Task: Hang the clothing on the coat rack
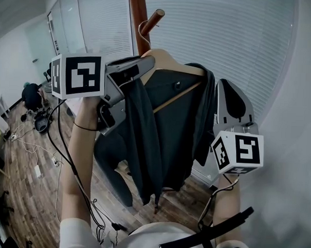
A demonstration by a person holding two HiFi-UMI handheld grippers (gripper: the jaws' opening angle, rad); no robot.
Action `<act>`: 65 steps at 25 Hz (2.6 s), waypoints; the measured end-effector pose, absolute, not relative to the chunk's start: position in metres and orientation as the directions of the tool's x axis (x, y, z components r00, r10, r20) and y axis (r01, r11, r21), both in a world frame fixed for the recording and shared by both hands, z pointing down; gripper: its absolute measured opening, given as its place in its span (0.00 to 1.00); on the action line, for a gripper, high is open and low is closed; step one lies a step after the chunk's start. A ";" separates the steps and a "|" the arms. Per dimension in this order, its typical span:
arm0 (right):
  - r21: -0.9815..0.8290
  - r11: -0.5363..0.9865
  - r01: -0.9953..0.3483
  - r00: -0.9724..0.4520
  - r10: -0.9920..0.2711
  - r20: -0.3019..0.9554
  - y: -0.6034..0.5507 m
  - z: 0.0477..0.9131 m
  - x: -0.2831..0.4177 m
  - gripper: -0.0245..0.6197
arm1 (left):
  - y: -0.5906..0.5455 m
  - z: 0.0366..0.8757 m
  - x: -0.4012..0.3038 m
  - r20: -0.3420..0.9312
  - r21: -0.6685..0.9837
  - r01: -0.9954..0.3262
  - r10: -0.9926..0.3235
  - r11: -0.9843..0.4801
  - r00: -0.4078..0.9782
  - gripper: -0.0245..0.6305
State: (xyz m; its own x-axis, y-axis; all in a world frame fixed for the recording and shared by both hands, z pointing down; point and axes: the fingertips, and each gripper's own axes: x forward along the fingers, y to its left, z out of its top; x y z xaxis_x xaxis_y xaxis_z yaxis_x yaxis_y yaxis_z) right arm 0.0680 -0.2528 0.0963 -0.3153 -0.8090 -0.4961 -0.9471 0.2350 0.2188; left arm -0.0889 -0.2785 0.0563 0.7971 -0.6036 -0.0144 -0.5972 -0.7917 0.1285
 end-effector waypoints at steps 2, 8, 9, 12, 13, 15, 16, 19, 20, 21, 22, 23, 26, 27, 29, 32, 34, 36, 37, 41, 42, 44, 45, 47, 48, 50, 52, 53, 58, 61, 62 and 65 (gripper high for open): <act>0.222 0.234 -0.947 -0.316 -0.809 -0.496 -0.253 0.096 0.068 0.07 | -0.278 0.056 -0.088 -0.014 0.125 -0.596 -0.602 -0.793 0.798 0.14; 0.225 0.237 -0.945 -0.321 -0.807 -0.496 -0.254 0.096 0.066 0.07 | -0.280 0.057 -0.090 -0.008 0.126 -0.609 -0.615 -0.783 0.789 0.14; 0.225 0.238 -0.945 -0.321 -0.807 -0.496 -0.255 0.096 0.066 0.07 | -0.280 0.057 -0.090 -0.006 0.124 -0.612 -0.617 -0.781 0.787 0.14; 0.223 0.243 -0.944 -0.324 -0.807 -0.494 -0.257 0.099 0.063 0.07 | -0.283 0.060 -0.091 0.000 0.122 -0.619 -0.624 -0.776 0.782 0.14; 0.223 0.244 -0.944 -0.325 -0.807 -0.493 -0.257 0.100 0.063 0.07 | -0.285 0.060 -0.091 0.004 0.122 -0.622 -0.626 -0.774 0.780 0.14; 0.221 0.244 -0.944 -0.324 -0.808 -0.493 -0.256 0.100 0.063 0.07 | -0.285 0.061 -0.092 0.012 0.123 -0.628 -0.632 -0.768 0.775 0.14; 0.220 0.244 -0.944 -0.324 -0.808 -0.493 -0.256 0.099 0.063 0.07 | -0.285 0.062 -0.093 0.017 0.121 -0.633 -0.636 -0.764 0.771 0.14; 0.221 0.247 -0.943 -0.327 -0.807 -0.493 -0.256 0.098 0.063 0.07 | -0.287 0.064 -0.093 0.031 0.109 -0.650 -0.651 -0.752 0.758 0.14; 0.221 0.249 -0.943 -0.328 -0.806 -0.493 -0.256 0.098 0.062 0.07 | -0.287 0.064 -0.094 0.034 0.105 -0.655 -0.655 -0.749 0.755 0.14; 0.221 0.250 -0.943 -0.329 -0.806 -0.493 -0.257 0.099 0.062 0.07 | -0.288 0.065 -0.094 0.036 0.102 -0.658 -0.658 -0.746 0.752 0.14; 0.221 0.252 -0.942 -0.330 -0.805 -0.493 -0.257 0.098 0.062 0.07 | -0.288 0.065 -0.094 0.038 0.101 -0.661 -0.661 -0.744 0.750 0.14; 0.220 0.253 -0.942 -0.331 -0.804 -0.493 -0.257 0.098 0.061 0.07 | -0.288 0.065 -0.094 0.039 0.100 -0.663 -0.663 -0.742 0.747 0.14; 0.221 0.258 -0.941 -0.336 -0.803 -0.493 -0.258 0.098 0.059 0.07 | -0.288 0.065 -0.096 0.041 0.096 -0.674 -0.674 -0.732 0.738 0.14; 0.222 0.260 -0.940 -0.338 -0.802 -0.492 -0.258 0.098 0.058 0.07 | -0.289 0.065 -0.097 0.042 0.092 -0.680 -0.680 -0.727 0.732 0.14; 0.222 0.264 -0.939 -0.341 -0.802 -0.491 -0.258 0.098 0.057 0.07 | -0.289 0.065 -0.098 0.046 0.082 -0.692 -0.691 -0.717 0.722 0.14; 0.219 0.269 -0.938 -0.344 -0.800 -0.491 -0.258 0.098 0.055 0.07 | -0.290 0.066 -0.099 0.052 0.075 -0.703 -0.701 -0.707 0.711 0.14; 0.219 0.275 -0.936 -0.349 -0.799 -0.490 -0.258 0.097 0.054 0.07 | -0.291 0.066 -0.100 0.053 0.074 -0.708 -0.706 -0.702 0.706 0.14; 0.221 0.279 -0.935 -0.353 -0.799 -0.487 -0.257 0.097 0.053 0.07 | -0.290 0.066 -0.100 0.052 0.071 -0.712 -0.711 -0.698 0.702 0.14; 0.222 0.280 -0.934 -0.355 -0.798 -0.487 -0.256 0.097 0.052 0.07 | -0.289 0.065 -0.100 0.052 0.068 -0.715 -0.713 -0.696 0.699 0.14; 0.219 0.285 -0.933 -0.358 -0.796 -0.489 -0.255 0.096 0.051 0.07 | -0.288 0.066 -0.100 0.051 0.062 -0.720 -0.718 -0.692 0.694 0.14; 0.219 0.288 -0.932 -0.360 -0.794 -0.489 -0.255 0.095 0.050 0.07 | -0.288 0.066 -0.100 0.048 0.060 -0.721 -0.719 -0.691 0.693 0.14; 0.221 0.293 -0.930 -0.365 -0.794 -0.486 -0.255 0.095 0.048 0.07 | -0.287 0.065 -0.099 0.041 0.050 -0.723 -0.722 -0.689 0.691 0.14; 0.222 0.295 -0.929 -0.368 -0.794 -0.484 -0.256 0.095 0.047 0.07 | -0.287 0.064 -0.099 0.037 0.040 -0.726 -0.725 -0.687 0.688 0.14; 0.223 0.300 -0.928 -0.372 -0.795 -0.479 -0.258 0.097 0.045 0.07 | -0.288 0.065 -0.099 0.030 0.016 -0.734 -0.733 -0.679 0.679 0.14; 0.224 0.302 -0.927 -0.375 -0.795 -0.477 -0.259 0.098 0.044 0.07 | -0.288 0.065 -0.100 0.027 0.002 -0.740 -0.739 -0.673 0.673 0.14; 0.227 0.307 -0.924 -0.380 -0.794 -0.474 -0.260 0.099 0.042 0.07 | -0.287 0.065 -0.102 0.009 -0.034 -0.759 -0.760 -0.650 0.650 0.14; 0.231 0.311 -0.922 -0.386 -0.792 -0.473 -0.260 0.099 0.040 0.07 | -0.285 0.062 -0.105 -0.018 -0.099 -0.791 -0.793 -0.604 0.608 0.14; 0.233 0.313 -0.921 -0.389 -0.790 -0.473 -0.260 0.099 0.039 0.07 | -0.284 0.062 -0.106 -0.029 -0.138 -0.807 -0.813 -0.573 0.582 0.14; 0.244 0.329 -0.912 -0.409 -0.778 -0.477 -0.263 0.096 0.029 0.07 | -0.284 0.062 -0.110 -0.057 -0.276 -0.839 -0.864 -0.468 0.501 0.17; 0.252 0.338 -0.907 -0.420 -0.773 -0.476 -0.262 0.096 0.022 0.07 | -0.277 0.053 -0.116 -0.140 -0.326 -0.861 -0.880 -0.391 0.453 0.17; 0.254 0.340 -0.905 -0.423 -0.771 -0.476 -0.262 0.095 0.020 0.07 | -0.273 0.048 -0.120 -0.188 -0.344 -0.872 -0.885 -0.348 0.427 0.17; 0.259 0.342 -0.903 -0.428 -0.764 -0.483 -0.261 0.092 0.016 0.07 | -0.266 0.041 -0.128 -0.255 -0.395 -0.882 -0.892 -0.256 0.373 0.17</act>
